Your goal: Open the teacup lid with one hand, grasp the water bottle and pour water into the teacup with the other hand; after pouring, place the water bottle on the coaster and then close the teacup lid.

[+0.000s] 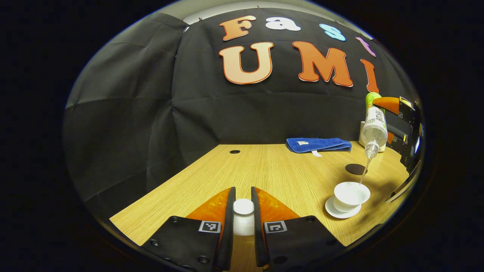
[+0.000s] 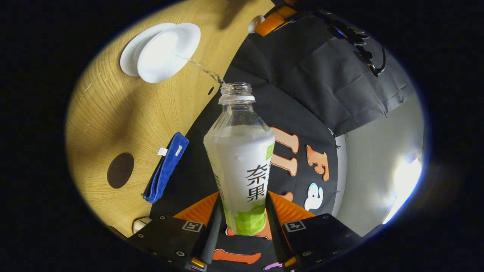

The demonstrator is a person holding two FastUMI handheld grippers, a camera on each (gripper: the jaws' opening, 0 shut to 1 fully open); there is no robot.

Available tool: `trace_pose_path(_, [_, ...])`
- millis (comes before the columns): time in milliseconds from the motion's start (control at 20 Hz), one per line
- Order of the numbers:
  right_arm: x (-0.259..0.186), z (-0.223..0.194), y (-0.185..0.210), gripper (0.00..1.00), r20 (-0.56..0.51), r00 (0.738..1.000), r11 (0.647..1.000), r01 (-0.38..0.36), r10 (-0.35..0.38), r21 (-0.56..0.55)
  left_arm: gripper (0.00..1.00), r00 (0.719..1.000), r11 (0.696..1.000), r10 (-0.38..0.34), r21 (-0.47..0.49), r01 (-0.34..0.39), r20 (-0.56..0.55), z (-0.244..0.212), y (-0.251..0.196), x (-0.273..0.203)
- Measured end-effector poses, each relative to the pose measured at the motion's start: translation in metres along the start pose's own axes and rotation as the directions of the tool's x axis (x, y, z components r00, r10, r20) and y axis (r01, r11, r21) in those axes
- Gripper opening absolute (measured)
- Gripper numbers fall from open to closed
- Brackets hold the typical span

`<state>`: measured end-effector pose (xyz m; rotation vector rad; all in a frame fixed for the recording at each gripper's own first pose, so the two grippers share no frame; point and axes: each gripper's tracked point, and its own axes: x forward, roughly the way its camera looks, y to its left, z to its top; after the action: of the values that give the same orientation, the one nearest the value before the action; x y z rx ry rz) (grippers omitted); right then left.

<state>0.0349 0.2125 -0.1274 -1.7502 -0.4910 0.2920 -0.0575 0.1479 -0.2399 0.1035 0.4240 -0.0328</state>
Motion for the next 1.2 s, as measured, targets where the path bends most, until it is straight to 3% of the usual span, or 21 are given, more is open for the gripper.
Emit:
trace_pose_path(50, [0.0,0.002,0.001,0.6,0.004,1.0,1.0,-0.002,0.002,0.001,0.28,1.0,1.0,-0.003,0.001,0.003,0.0,-0.001,-0.001,-0.001])
trace_pose_path(200, [0.005,0.005,0.006,0.6,0.01,1.0,1.0,-0.023,0.023,0.0,0.28,1.0,1.0,-0.007,0.001,0.007,-0.005,-0.002,-0.003,-0.003])
trace_pose_path(250, [0.004,0.006,0.008,0.65,0.013,0.999,1.0,-0.029,0.03,-0.006,0.28,1.0,1.0,-0.01,-0.006,0.01,-0.005,-0.002,-0.004,-0.004])
trace_pose_path(300, [0.004,0.008,0.009,0.6,0.02,0.999,0.999,-0.033,0.034,-0.019,0.28,1.0,1.0,-0.014,-0.013,0.014,-0.002,-0.003,-0.006,-0.005])
trace_pose_path(600, [-0.004,0.012,0.028,0.63,0.027,0.996,0.996,-0.083,0.084,-0.014,0.28,1.0,1.0,-0.012,-0.007,0.012,-0.003,-0.003,-0.008,-0.008])
trace_pose_path(800, [-0.016,0.01,0.063,0.63,-0.004,0.978,0.968,-0.205,0.208,0.145,0.27,1.0,1.0,-0.008,-0.006,0.008,0.002,-0.002,-0.008,-0.011])
trace_pose_path(900, [-0.018,0.011,0.069,0.63,-0.016,0.971,0.944,-0.228,0.238,0.238,0.28,1.0,1.0,-0.011,-0.01,0.011,0.003,-0.001,-0.01,-0.011])
trace_pose_path(1000, [-0.02,0.011,0.073,0.63,-0.021,0.963,0.904,-0.244,0.268,0.352,0.28,1.0,1.0,-0.015,-0.013,0.015,0.0,-0.001,-0.012,-0.012])
trace_pose_path(1050, [-0.022,0.011,0.075,0.63,-0.02,0.956,0.867,-0.257,0.293,0.427,0.28,1.0,1.0,-0.017,-0.015,0.017,0.003,0.0,-0.014,-0.012])
trace_pose_path(1200, [-0.02,0.007,0.075,0.63,0.006,0.935,0.712,-0.274,0.355,0.647,0.27,0.999,0.999,-0.035,-0.037,0.036,0.019,0.008,-0.024,-0.015])
